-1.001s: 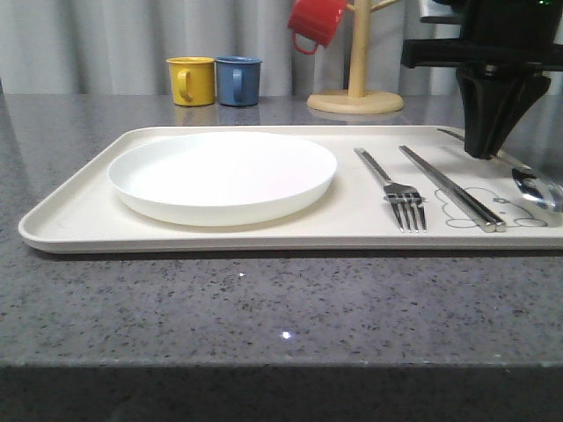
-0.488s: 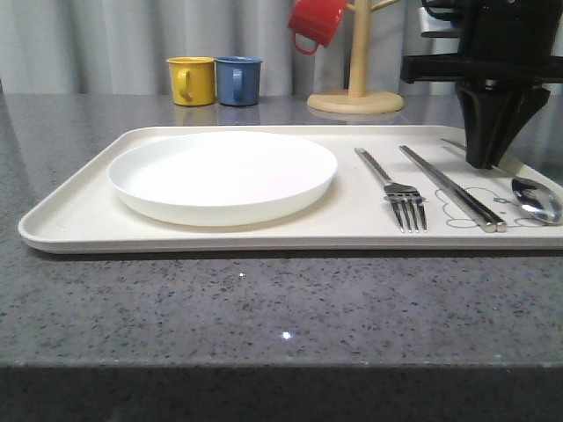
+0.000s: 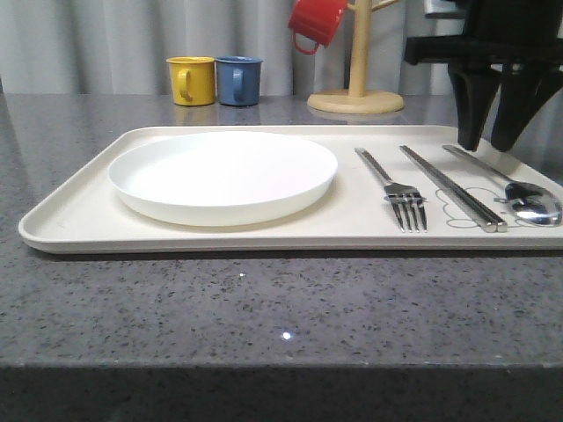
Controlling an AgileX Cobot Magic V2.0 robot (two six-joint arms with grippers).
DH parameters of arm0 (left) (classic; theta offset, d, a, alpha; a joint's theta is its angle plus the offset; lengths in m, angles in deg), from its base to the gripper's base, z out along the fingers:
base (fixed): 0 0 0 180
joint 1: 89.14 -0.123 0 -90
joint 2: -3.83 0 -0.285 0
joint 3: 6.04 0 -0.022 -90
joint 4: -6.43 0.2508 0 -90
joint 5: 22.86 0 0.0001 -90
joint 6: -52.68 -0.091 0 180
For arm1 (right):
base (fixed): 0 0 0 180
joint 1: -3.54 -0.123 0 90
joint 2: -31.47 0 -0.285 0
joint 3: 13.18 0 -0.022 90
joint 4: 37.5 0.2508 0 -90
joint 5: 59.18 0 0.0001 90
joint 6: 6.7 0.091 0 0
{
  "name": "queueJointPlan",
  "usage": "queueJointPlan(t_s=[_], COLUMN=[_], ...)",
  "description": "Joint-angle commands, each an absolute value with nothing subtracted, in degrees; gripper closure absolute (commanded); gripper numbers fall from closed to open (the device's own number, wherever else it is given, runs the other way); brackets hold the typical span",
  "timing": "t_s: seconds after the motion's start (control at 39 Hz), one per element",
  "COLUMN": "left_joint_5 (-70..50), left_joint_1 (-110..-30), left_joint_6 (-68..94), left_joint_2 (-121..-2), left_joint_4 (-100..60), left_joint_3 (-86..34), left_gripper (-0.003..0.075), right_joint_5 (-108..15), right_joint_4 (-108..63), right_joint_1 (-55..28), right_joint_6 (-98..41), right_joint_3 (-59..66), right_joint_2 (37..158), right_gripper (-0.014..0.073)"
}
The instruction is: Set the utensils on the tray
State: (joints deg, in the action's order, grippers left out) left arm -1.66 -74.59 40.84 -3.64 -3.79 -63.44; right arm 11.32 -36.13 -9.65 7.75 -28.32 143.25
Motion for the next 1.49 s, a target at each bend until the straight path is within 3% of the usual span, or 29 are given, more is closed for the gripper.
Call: queueJointPlan(t_s=[0.0, 0.08, 0.31, 0.56, 0.87, 1.08, 1.26, 1.46], left_joint_5=[-6.2, -6.2, -6.2, -6.2, -6.2, -6.2, -6.2, -6.2], left_joint_1=[-74.8, -74.8, -74.8, -74.8, -74.8, -74.8, -74.8, -74.8], left_joint_6=[41.3, 41.3, 41.3, 41.3, 41.3, 41.3, 41.3, 41.3], left_joint_2=[-2.5, -2.5, -2.5, -2.5, -2.5, -2.5, -2.5, -2.5], left_joint_4=[-4.6, -4.6, -4.6, -4.6, -4.6, -4.6, -4.6, -4.6], left_joint_3=[-62.0, -62.0, -62.0, -62.0, -62.0, -62.0, -62.0, -62.0], left_gripper=[0.0738, 0.0738, 0.0738, 0.0738, 0.0738, 0.0738, 0.0738, 0.0738], right_joint_5=[17.4, 17.4, 17.2, 7.9, -27.4, -43.5, -48.7, -49.2], right_joint_4=[-37.2, -37.1, -37.5, -38.4, -40.9, -45.5, -45.5, -45.5], right_joint_1=[-9.6, -9.6, -9.6, -9.6, -9.6, -9.6, -9.6, -9.6], right_joint_6=[7.4, 5.9, -0.4, -2.6, -3.8, -3.8, -3.8, -3.8], right_joint_3=[-31.8, -33.0, -33.0, -22.2, 14.7, 35.5, 43.0, 43.5], right_joint_2=[137.5, 135.2, 126.6, 114.4, 86.5, 66.9, 55.6, 54.1], right_gripper=[0.0302, 0.0344, 0.0664, 0.0662, 0.0662, 0.0662, 0.0662, 0.0662])
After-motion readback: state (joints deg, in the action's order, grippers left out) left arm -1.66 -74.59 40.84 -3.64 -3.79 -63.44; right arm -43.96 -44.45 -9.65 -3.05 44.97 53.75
